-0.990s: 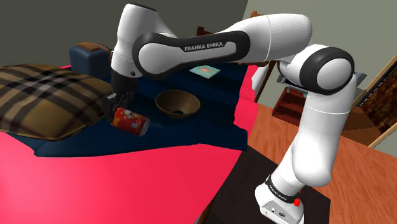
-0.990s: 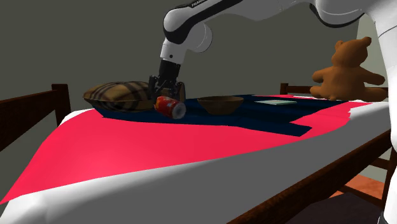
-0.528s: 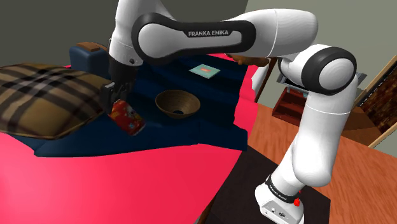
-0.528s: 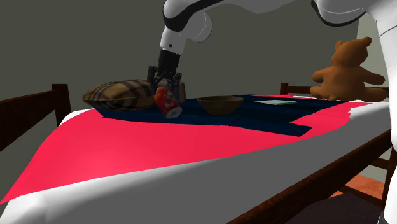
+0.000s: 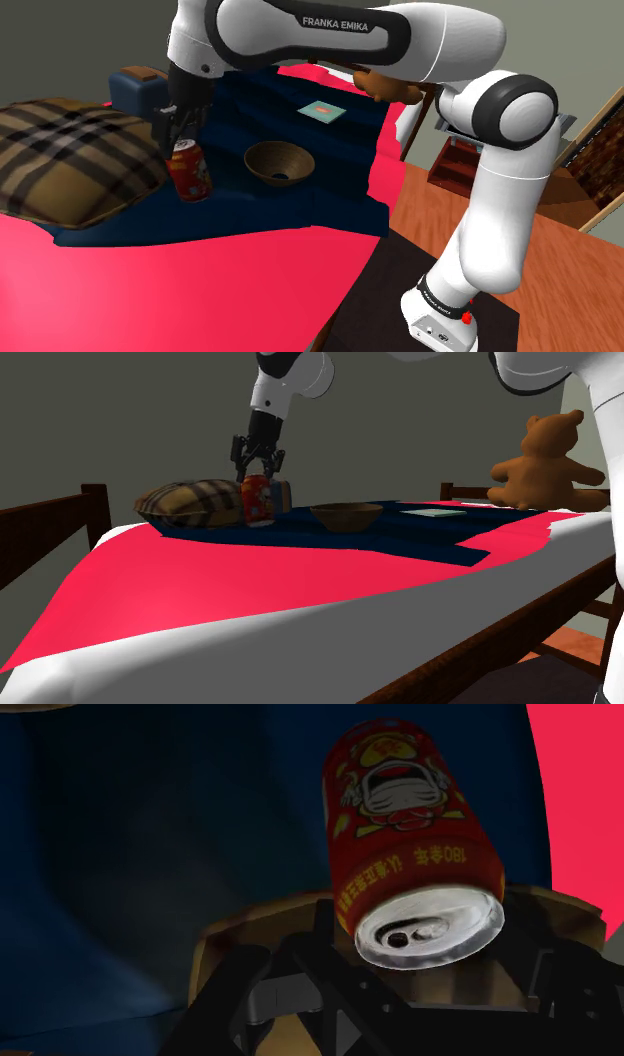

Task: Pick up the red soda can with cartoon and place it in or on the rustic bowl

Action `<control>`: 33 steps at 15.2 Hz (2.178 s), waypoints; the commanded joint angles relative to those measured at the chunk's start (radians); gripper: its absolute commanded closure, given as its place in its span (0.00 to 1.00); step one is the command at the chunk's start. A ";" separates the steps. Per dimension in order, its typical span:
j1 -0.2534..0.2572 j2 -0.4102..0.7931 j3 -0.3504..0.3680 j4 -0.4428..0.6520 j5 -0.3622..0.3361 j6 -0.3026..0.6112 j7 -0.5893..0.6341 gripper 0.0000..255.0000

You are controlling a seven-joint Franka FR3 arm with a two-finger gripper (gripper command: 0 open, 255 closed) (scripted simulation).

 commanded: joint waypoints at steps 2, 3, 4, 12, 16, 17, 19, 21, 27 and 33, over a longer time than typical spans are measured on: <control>0.005 0.004 0.001 0.046 -0.003 -0.042 0.005 1.00; 0.007 0.007 0.001 0.063 -0.005 -0.056 0.007 1.00; 0.009 0.010 0.001 0.082 -0.007 -0.071 0.009 1.00; -0.030 -0.038 -0.002 0.096 0.025 -0.133 -0.029 1.00; -0.119 -0.167 -0.025 -0.052 0.110 -0.113 -0.136 1.00; -0.138 -0.195 -0.034 -0.083 0.129 -0.112 -0.163 1.00; -0.171 -0.249 -0.056 -0.139 0.165 -0.113 -0.219 1.00; -0.200 -0.297 -0.080 -0.187 0.196 -0.118 -0.274 1.00; -0.251 -0.390 -0.141 -0.304 0.250 -0.112 -0.396 1.00; -0.249 -0.401 -0.140 -0.395 0.259 -0.033 -0.414 1.00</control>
